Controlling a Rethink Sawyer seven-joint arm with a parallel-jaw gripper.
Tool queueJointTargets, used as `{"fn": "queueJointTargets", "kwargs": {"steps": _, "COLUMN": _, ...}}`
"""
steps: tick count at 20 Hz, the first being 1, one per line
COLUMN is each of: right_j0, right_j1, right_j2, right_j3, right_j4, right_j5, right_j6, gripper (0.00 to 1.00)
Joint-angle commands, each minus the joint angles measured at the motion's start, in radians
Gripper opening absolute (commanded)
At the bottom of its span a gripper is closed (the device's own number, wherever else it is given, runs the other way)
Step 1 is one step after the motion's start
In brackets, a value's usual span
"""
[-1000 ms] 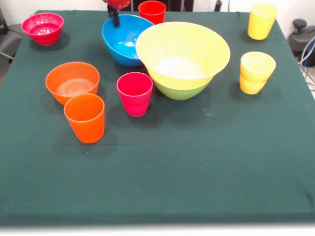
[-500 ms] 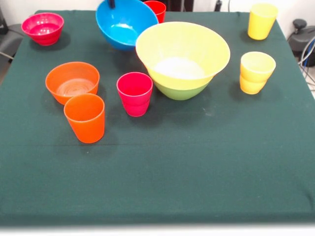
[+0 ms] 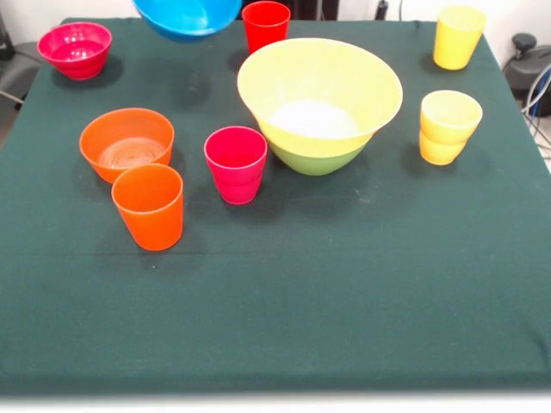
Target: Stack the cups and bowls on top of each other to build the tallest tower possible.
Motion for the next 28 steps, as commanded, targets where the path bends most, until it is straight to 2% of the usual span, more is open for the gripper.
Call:
{"fn": "queueJointTargets", "kwargs": {"steps": 1, "right_j0": -0.034, "right_j1": -0.227, "right_j2": 0.094, "right_j3": 0.082, "right_j4": 0.001, "right_j5": 0.257, "right_j6": -0.291, "gripper": 0.0}}
{"fn": "queueJointTargets", "kwargs": {"steps": 5, "right_j0": -0.036, "right_j1": -0.319, "right_j2": 0.15, "right_j3": 0.083, "right_j4": 0.079, "right_j5": 0.357, "right_j6": -0.302, "gripper": 0.0}}
{"fn": "queueJointTargets", "kwargs": {"steps": 12, "right_j0": 0.005, "right_j1": -0.313, "right_j2": 0.202, "right_j3": 0.028, "right_j4": 0.152, "right_j5": 0.448, "right_j6": -0.233, "gripper": 0.0}}
{"fn": "queueJointTargets", "kwargs": {"steps": 15, "right_j0": 0.032, "right_j1": -0.29, "right_j2": 0.213, "right_j3": 0.001, "right_j4": 0.15, "right_j5": 0.443, "right_j6": -0.183, "gripper": 0.0}}
{"fn": "queueJointTargets", "kwargs": {"steps": 21, "right_j0": 0.084, "right_j1": -0.198, "right_j2": 0.218, "right_j3": -0.062, "right_j4": 0.104, "right_j5": 0.402, "right_j6": -0.093, "gripper": 0.0}}
{"fn": "queueJointTargets", "kwargs": {"steps": 28, "right_j0": 0.144, "right_j1": -0.156, "right_j2": 0.202, "right_j3": -0.104, "right_j4": 0.092, "right_j5": 0.394, "right_j6": -0.025, "gripper": 0.0}}
